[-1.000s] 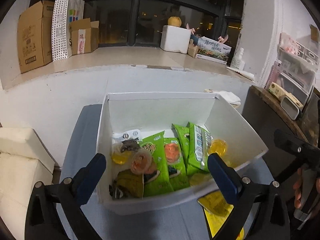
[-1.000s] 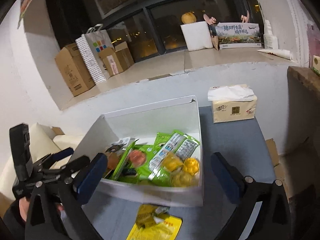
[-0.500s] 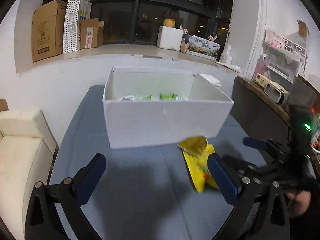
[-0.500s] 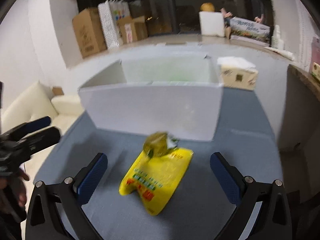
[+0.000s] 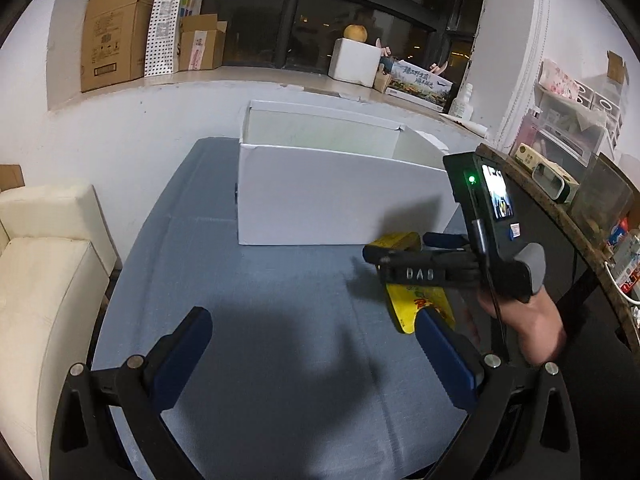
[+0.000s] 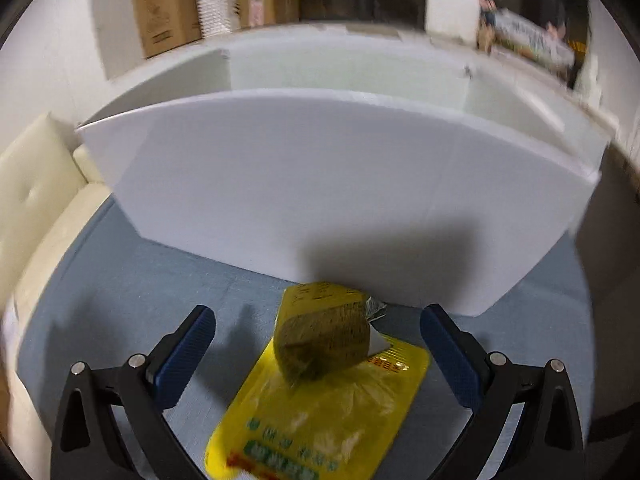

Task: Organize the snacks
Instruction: 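Grasp the yellow-wrapped pack with the right tool while the left grasps the yellow snack bag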

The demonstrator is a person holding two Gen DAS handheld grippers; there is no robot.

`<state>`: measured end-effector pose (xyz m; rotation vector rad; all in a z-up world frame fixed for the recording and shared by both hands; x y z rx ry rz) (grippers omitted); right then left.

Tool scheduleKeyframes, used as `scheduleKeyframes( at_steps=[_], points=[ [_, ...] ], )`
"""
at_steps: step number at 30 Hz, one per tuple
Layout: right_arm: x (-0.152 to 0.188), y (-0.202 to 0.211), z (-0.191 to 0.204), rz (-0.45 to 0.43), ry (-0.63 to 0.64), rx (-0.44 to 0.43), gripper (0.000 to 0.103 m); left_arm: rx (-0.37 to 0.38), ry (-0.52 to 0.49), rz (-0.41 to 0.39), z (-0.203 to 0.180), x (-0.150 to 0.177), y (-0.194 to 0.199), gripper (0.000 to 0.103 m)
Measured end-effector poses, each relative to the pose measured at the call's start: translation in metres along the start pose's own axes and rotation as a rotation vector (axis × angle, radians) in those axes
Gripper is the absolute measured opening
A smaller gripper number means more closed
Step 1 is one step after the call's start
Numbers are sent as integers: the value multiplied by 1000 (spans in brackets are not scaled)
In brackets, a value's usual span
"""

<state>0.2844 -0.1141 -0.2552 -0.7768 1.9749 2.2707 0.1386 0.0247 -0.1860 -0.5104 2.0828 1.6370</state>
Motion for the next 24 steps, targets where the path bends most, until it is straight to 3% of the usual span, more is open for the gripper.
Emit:
scheduleKeyframes(
  at_steps=[2, 3, 13, 24],
  points=[
    [3, -4, -6, 10, -34, -5, 62, -6, 7, 0, 3, 1, 0, 103],
    [4, -4, -8, 4, -41, 4, 55, -7, 13, 10, 5, 2, -3, 103],
    [29, 50, -26, -94, -64, -81, 55, -9, -28, 78, -17, 3, -34, 103],
    [93, 129, -81, -196, -182, -71, 55, -34, -125, 160, -99, -14, -113, 103]
  ],
)
Point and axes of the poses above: each gripper's, at about its wrist camera, not at the fingertips, and y roughly against the way its jaws point, z to its left, x to its underside, the point moved 10 cm from there along -y, roughly the way its jaws point, and after that the axes turned 14 degrees about z, right-handed, at the moved point
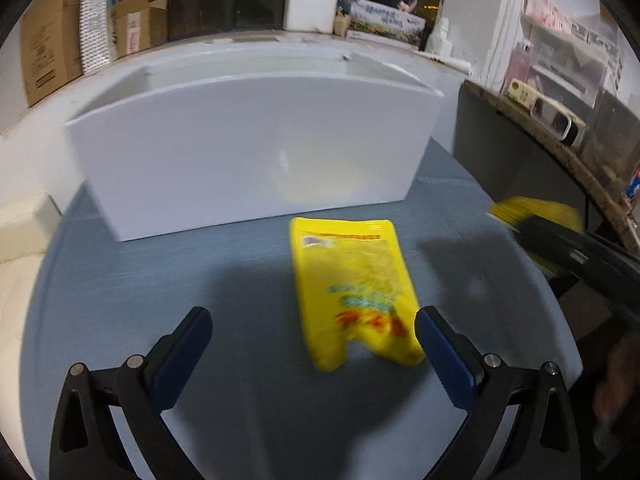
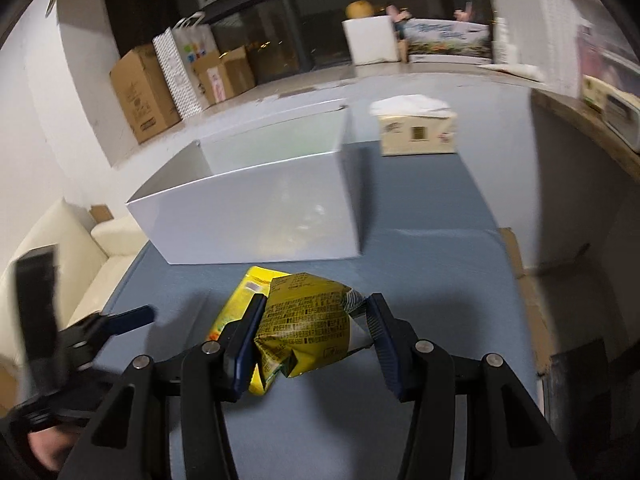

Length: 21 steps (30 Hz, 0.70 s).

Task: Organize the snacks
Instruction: 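Grasp the yellow-wrapped pack with the right tool while the left grasps the yellow snack bag, then carry the yellow snack bag and yellow-wrapped pack into the white box and release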

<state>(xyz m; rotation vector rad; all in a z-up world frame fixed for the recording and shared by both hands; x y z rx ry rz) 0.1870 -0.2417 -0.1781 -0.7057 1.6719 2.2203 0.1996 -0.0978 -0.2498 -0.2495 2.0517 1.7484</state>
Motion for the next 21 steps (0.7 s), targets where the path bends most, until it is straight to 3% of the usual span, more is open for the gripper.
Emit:
scheduleKeyframes(
  at_steps=[9, 11, 15, 17, 19, 21],
  points=[
    [25, 8, -26, -3, -65, -5, 55, -51, -36, 66, -27, -5, -43, 103],
    [25, 7, -27, -4, -62, 1, 55, -68, -54, 52, -28, -4, -44, 102],
    [25, 9, -27, -9, -61, -4, 55, -75, -66, 35, -27, -4, -38, 80],
    [24, 8, -25, -10, -58, -9, 55, -51, -65, 38, -24, -4, -35, 77],
    [24, 8, -21, -12, -50, -13, 55, -35, -59, 21, -16, -2, -31, 66],
    [23, 8, -17, -11, -42, -14, 55, 5, -35, 9, -11, 3, -24, 66]
  ],
)
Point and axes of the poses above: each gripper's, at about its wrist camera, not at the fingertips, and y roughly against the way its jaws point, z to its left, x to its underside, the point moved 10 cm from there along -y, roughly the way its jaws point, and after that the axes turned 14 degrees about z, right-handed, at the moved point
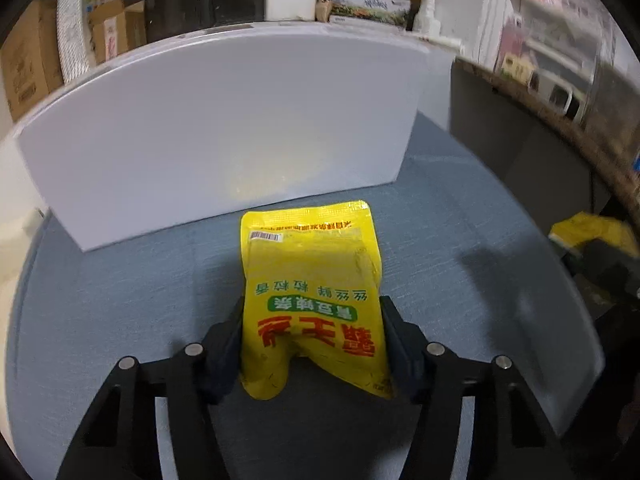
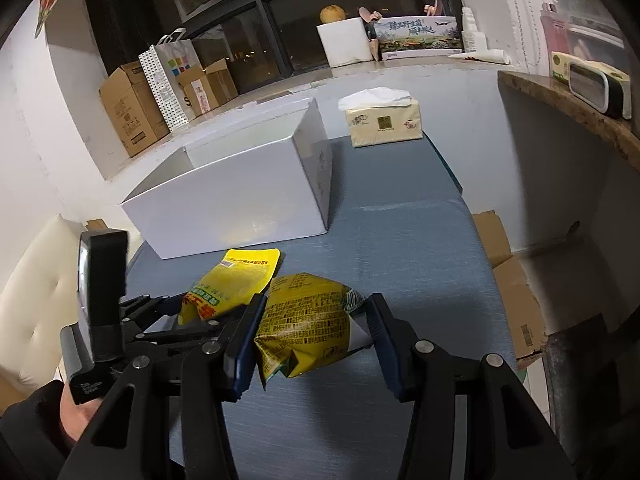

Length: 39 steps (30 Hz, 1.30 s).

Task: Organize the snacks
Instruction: 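Carry the yellow snack bag and yellow-wrapped pack into the white box and release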

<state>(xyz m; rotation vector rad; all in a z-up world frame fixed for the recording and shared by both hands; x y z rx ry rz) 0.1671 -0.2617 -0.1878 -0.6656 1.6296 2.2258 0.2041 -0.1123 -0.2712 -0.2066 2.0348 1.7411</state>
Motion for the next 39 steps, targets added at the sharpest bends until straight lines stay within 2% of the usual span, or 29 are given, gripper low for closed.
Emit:
scheduleKeyframes(
  at_steps=[10, 14, 18, 23, 25, 29, 31, 32, 35, 36, 37, 39],
  points=[
    [-17, 7, 41, -38, 66, -22, 55, 43, 20, -148, 34, 14, 90, 65],
    [-39, 10, 64, -66, 107, -35, 55, 46, 42, -230, 57, -2, 128, 65],
    [-74, 12, 84, -98, 138, -53, 55, 32, 56, -293, 83, -37, 154, 65],
    [-136, 6, 102, -143, 157, -79, 55, 24, 39, -333, 98, -92, 161, 65],
    [-161, -8, 103, -129, 149, -77, 55, 26, 45, -321, 107, -118, 152, 65],
    [-193, -41, 98, -91, 149, -58, 55, 1, 51, -301, 117, -149, 132, 66],
    [-201, -57, 91, -58, 126, -69, 55, -3, 71, -286, 125, -159, 119, 71],
    [-205, -63, 88, -44, 121, -56, 55, -11, 79, -276, 129, -162, 112, 77],
    [-210, -81, 83, -10, 122, -41, 66, -40, 110, -231, 142, -168, 91, 97],
    [-210, -84, 82, 0, 123, -46, 84, -51, 119, -228, 146, -169, 87, 103],
    [-209, -85, 81, -6, 122, -44, 97, -44, 122, -225, 149, -168, 84, 103],
    [-210, -80, 79, -37, 119, -36, 97, -28, 133, -208, 153, -165, 78, 103]
  ],
)
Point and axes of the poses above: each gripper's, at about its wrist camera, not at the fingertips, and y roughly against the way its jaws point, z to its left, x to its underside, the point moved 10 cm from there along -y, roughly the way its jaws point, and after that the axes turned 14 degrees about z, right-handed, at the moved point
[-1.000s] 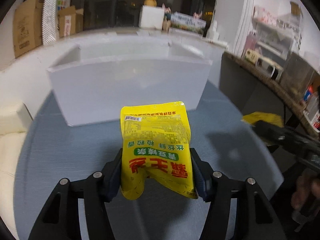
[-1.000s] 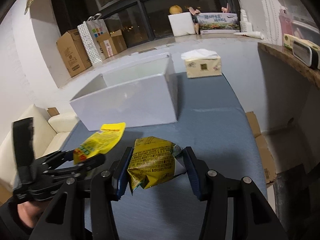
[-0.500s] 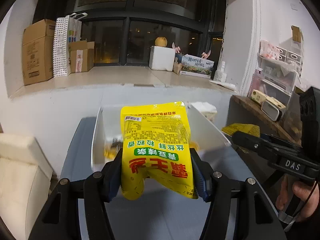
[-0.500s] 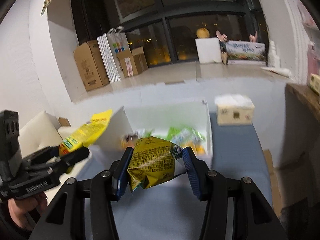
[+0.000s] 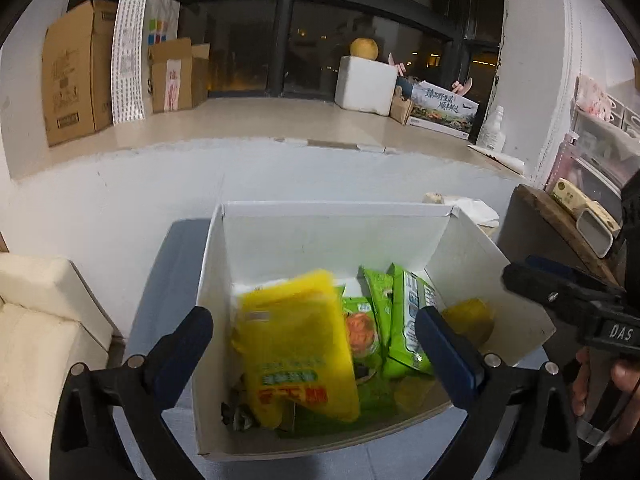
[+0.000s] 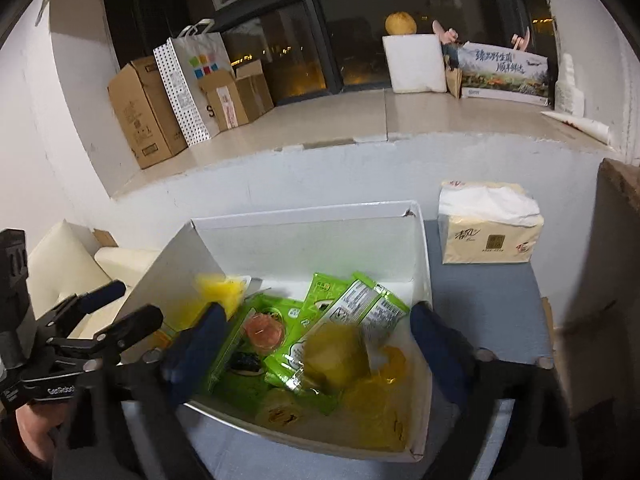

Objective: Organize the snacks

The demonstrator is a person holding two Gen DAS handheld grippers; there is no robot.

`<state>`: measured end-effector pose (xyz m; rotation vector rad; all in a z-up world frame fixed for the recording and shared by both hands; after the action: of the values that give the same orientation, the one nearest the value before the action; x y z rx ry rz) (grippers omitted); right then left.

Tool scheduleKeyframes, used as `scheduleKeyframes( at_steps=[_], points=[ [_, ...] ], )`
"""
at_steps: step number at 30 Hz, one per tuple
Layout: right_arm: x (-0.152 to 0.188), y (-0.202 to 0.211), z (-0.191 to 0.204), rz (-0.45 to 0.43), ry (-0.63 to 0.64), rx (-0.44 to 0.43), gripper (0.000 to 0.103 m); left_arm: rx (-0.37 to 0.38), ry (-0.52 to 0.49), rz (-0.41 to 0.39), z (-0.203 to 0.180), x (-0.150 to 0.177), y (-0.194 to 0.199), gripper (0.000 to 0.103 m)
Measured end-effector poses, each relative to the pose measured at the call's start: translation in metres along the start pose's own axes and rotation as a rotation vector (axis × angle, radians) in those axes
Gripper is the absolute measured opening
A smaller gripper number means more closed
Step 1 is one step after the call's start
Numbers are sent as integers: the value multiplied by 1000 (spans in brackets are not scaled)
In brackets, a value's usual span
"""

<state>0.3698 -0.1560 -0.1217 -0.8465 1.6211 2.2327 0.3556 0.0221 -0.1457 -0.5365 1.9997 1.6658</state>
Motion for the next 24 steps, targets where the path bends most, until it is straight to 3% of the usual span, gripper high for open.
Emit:
scheduleKeyframes(
  at_steps=[5, 8, 14, 17, 20, 23, 24],
  points=[
    [1, 11, -1, -33, -19, 9, 97, -47, -4, 14, 3, 7, 0, 103],
    [4, 22, 5, -49, 16, 65, 103, -48, 10, 1, 2, 8, 12, 103],
    [20, 61, 24, -96, 104, 144, 103, -111, -7, -70, -11, 13, 59, 103],
    [33, 88, 29, -130, 128, 209, 103, -93, -29, -104, -23, 21, 86, 103],
    [46, 115, 33, -163, 115, 217, 103, -65, -18, -125, -31, 34, 110, 103],
    [57, 138, 37, -184, 106, 210, 103, -112, 9, -159, -33, 49, 137, 103],
    [63, 149, 38, -199, 110, 250, 103, -140, 8, -182, -35, 56, 150, 103]
  ],
)
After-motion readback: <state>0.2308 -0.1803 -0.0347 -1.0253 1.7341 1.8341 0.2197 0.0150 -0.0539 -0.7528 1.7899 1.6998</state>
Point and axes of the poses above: each gripper's, at about its wrist camera, not at the fingertips, and y roughly against the way its jaws point, z to its left, x to its underside, the point moved 10 cm from there along -y, roughly the way its jaws point, and after that the axes turned 14 degrees about z, right-handed, at the moved point
